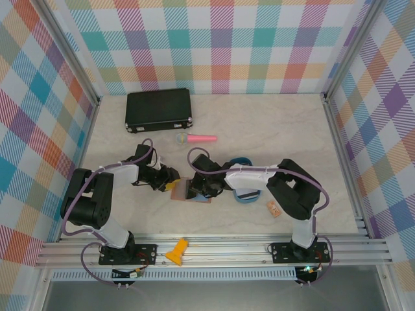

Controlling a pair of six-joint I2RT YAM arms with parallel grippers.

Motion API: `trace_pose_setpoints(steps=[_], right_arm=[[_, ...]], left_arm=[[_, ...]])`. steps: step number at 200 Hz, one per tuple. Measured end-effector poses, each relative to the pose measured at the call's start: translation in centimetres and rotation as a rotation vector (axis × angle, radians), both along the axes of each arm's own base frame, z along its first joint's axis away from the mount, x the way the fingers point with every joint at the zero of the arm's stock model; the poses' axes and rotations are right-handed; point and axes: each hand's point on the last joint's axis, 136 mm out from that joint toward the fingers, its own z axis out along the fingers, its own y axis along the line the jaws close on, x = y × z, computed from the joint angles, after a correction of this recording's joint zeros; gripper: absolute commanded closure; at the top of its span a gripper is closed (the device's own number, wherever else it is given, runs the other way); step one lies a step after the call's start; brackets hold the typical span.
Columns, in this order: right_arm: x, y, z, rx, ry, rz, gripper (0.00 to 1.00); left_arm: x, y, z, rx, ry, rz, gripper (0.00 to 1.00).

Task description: Put the credit cards into the card holder

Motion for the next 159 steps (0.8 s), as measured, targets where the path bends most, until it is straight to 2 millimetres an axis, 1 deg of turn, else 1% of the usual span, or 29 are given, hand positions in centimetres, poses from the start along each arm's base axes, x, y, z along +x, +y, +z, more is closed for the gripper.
trace_pose_setpoints(steps=[68,97,113,159], right_arm=[[-0.2,0.0,0.7,0.037,-0.040,0.000,1.00],[-0.5,-0.7,0.9,0.027,-0.056,-0.010,1.00],[-0.6,-1.1,1.4,0.027,-0.071,-0.018,1.00],[-0.6,-1.1,1.7,0.028,-0.080,-0.019,1.00]], left_arm=[[-0.1,0.0,0.0,0.003,0.005,0.001,0.60],[-0.1,0.1,0.0,0.004,0.006,0.001,0.60],[-0.1,0.1,0.0,0.004,0.008,0.001,0.60],[0.0,0.1,0.0,0.005,0.009,0.001,0.60]])
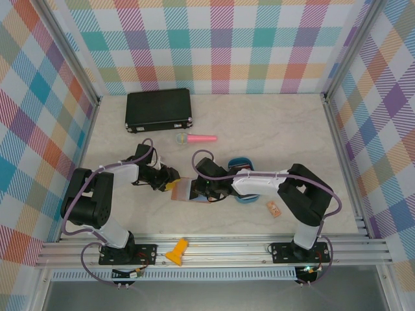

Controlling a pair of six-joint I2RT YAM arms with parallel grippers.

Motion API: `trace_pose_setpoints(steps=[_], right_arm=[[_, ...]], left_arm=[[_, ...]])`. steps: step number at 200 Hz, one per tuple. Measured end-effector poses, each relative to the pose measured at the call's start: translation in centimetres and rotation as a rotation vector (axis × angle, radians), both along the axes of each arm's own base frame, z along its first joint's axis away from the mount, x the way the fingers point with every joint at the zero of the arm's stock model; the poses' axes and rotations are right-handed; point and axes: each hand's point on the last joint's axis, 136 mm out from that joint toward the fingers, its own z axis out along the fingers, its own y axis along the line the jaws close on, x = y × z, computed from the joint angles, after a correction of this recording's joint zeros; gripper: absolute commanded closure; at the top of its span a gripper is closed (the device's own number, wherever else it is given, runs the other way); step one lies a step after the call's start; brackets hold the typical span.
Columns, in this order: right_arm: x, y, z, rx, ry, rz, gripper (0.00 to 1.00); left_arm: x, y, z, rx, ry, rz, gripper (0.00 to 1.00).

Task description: Put the credit cards into the card holder

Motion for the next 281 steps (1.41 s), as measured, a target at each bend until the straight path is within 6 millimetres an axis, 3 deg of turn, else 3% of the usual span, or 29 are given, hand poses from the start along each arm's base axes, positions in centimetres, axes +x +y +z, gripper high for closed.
trace_pose_setpoints(steps=[78,144,192,227,281], right_arm=[[0.1,0.2,0.3,0.020,-0.049,0.035,1.00],[0.2,-0.9,2.7,0.029,-0.107,0.047,1.00],[0.3,-1.1,2.2,0.041,-0.114,0.066,1.00],[0.4,-0.3,1.2,0.068,-0.105,0.086,1.00],[0.4,0.3,1.5,0.097,-0.113,0.099,1.00]], left_arm=[[0.0,0.0,0.0,0.001,-0.001,-0.003,0.60],[0.1,-0.1,0.3,-0.005,-0.011,-0.003,0.60],[-0.4,0.1,0.5,-0.005,-0.030,0.008,0.59],[-0.4,0.1,0.4,-0.005,-0.029,0.009,0.59],[-0.7,0.2,0.4,-0.006,-0.030,0.009,0.59]])
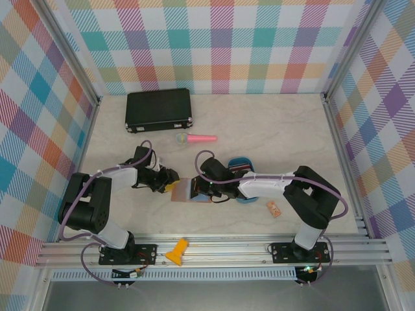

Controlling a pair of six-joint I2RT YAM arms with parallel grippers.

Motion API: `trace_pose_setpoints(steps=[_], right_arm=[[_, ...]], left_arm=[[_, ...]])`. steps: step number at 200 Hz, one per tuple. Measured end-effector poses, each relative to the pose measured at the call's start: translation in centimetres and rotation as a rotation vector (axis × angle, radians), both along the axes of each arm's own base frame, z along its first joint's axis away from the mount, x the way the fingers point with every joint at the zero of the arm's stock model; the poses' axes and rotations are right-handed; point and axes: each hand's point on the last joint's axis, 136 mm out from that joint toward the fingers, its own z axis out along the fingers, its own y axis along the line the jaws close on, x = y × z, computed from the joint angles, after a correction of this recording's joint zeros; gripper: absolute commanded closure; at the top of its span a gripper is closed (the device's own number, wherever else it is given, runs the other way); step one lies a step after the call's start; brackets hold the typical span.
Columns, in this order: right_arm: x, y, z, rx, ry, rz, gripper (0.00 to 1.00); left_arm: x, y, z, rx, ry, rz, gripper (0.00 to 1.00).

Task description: Put the credit cards into the card holder

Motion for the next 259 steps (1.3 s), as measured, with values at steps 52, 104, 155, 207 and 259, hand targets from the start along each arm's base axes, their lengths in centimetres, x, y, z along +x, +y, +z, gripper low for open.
trace_pose_setpoints(steps=[52,104,155,207,259], right_arm=[[-0.1,0.2,-1.2,-0.007,0.025,-0.002,1.00],[-0.3,0.4,-2.2,-0.001,0.075,-0.037,1.00],[-0.4,0.8,-2.1,-0.023,0.114,-0.074,1.00],[-0.4,0.8,-2.4,-0.070,0.145,-0.071,1.00],[-0.3,0.6,-3.1,-0.096,0.187,-0.060,1.00]], left_arm=[[-0.3,0.0,0.0,-0.010,-0.003,0.006,0.59],[-0.3,0.0,0.0,-0.009,0.000,0.011,0.59],[-0.4,0.1,-0.1,-0.004,0.003,0.013,0.60],[-0.4,0.1,-0.1,-0.004,0.003,0.012,0.59],[-0.4,0.1,-0.2,-0.001,0.007,0.010,0.60]])
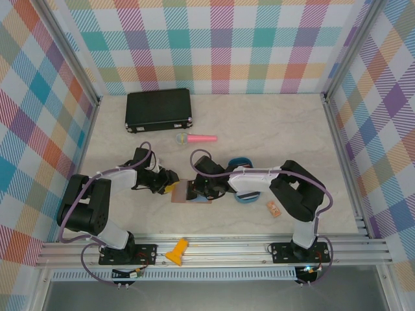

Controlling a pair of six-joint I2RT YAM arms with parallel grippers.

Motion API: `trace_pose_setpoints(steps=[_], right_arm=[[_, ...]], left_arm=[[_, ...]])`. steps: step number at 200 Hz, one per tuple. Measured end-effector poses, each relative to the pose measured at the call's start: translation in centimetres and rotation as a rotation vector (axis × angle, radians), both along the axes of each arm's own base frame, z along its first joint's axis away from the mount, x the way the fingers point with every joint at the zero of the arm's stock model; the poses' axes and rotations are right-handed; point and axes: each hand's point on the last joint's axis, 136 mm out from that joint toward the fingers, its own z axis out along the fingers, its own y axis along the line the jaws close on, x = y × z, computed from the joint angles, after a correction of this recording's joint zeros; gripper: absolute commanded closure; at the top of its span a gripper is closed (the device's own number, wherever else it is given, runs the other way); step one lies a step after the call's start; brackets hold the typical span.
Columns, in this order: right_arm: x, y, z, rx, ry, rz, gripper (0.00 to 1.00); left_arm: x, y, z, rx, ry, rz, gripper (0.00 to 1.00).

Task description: Put the credit cards into the card holder

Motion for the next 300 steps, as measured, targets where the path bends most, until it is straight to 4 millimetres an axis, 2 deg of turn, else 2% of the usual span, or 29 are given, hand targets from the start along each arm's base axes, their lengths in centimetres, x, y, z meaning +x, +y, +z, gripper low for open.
trace_pose_setpoints(steps=[98,203,300], right_arm=[[0.12,0.36,-0.02,-0.002,0.002,0.047,1.00],[-0.05,0.37,0.28,-0.024,0.007,-0.073,1.00],[-0.34,0.58,0.10,-0.088,0.037,-0.068,1.00]], left_arm=[[-0.05,0.15,-0.06,0.014,0.001,-0.007,0.60],[-0.08,0.21,-0.11,0.019,0.000,-0.009,0.60],[-0.12,0.27,-0.17,0.023,0.001,-0.010,0.60]])
